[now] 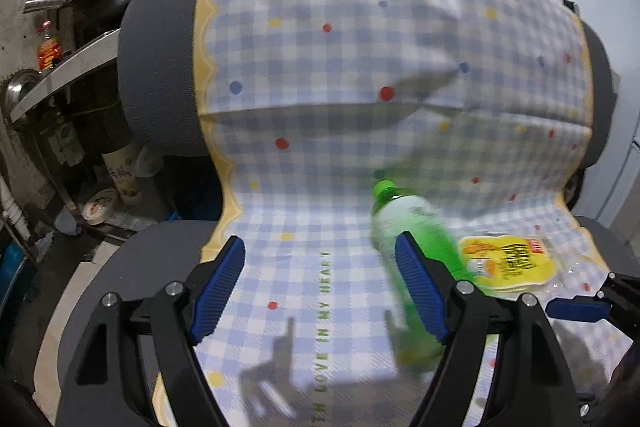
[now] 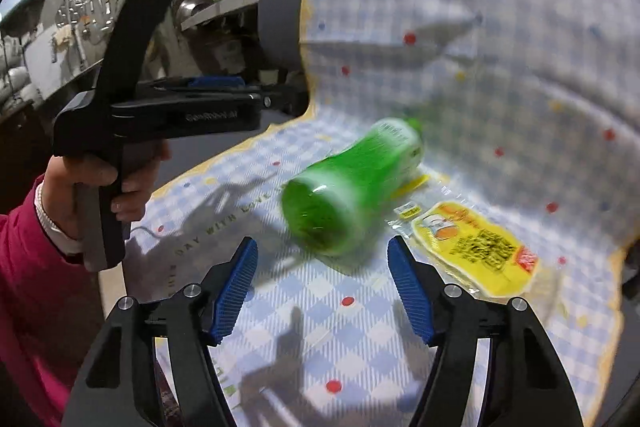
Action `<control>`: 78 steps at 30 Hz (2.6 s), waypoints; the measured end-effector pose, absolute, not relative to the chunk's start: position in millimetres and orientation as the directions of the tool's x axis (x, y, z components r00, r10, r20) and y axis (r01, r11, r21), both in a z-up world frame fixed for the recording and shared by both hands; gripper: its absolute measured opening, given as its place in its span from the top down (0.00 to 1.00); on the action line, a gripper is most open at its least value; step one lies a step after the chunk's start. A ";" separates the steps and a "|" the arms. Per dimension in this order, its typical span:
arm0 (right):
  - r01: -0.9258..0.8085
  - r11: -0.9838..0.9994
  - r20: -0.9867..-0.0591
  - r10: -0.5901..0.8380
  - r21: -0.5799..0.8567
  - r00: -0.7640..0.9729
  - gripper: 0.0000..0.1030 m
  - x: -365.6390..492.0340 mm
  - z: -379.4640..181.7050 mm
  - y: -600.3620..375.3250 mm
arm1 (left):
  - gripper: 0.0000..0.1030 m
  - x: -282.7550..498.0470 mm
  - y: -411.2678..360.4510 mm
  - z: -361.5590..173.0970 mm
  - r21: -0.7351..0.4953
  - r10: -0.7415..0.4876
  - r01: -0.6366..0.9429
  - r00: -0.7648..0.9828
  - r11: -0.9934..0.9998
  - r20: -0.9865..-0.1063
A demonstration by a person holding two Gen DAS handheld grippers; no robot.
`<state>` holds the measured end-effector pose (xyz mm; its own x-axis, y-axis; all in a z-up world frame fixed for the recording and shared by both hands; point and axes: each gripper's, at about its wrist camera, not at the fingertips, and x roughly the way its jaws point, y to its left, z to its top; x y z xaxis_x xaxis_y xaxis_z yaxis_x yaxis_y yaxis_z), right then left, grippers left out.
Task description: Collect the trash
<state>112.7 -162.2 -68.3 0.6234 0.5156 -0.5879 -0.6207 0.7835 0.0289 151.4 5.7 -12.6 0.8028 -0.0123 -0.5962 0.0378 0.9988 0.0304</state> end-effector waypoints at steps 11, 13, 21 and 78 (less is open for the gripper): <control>-0.370 0.929 -0.468 0.332 0.012 0.819 0.35 86.8 -44.9 -234.2 | 0.27 200.9 -51.7 -46.6 0.121 -0.015 0.148 0.688 0.982 -0.726; -0.350 0.937 -0.469 0.317 0.019 0.824 0.35 89.3 -47.0 -244.1 | 0.27 213.2 -51.5 -55.9 0.122 -0.019 0.169 0.656 0.978 -0.754; -0.310 0.949 -0.496 0.300 0.064 0.815 0.34 101.0 -64.7 -263.1 | 0.42 241.6 -49.2 -77.1 0.131 -0.010 0.204 0.574 0.970 -0.818; -0.139 0.986 -0.549 0.165 0.088 0.820 0.97 39.7 -41.9 -269.5 | 0.42 78.7 -37.2 -13.5 -0.021 -0.174 0.208 0.756 0.978 -0.631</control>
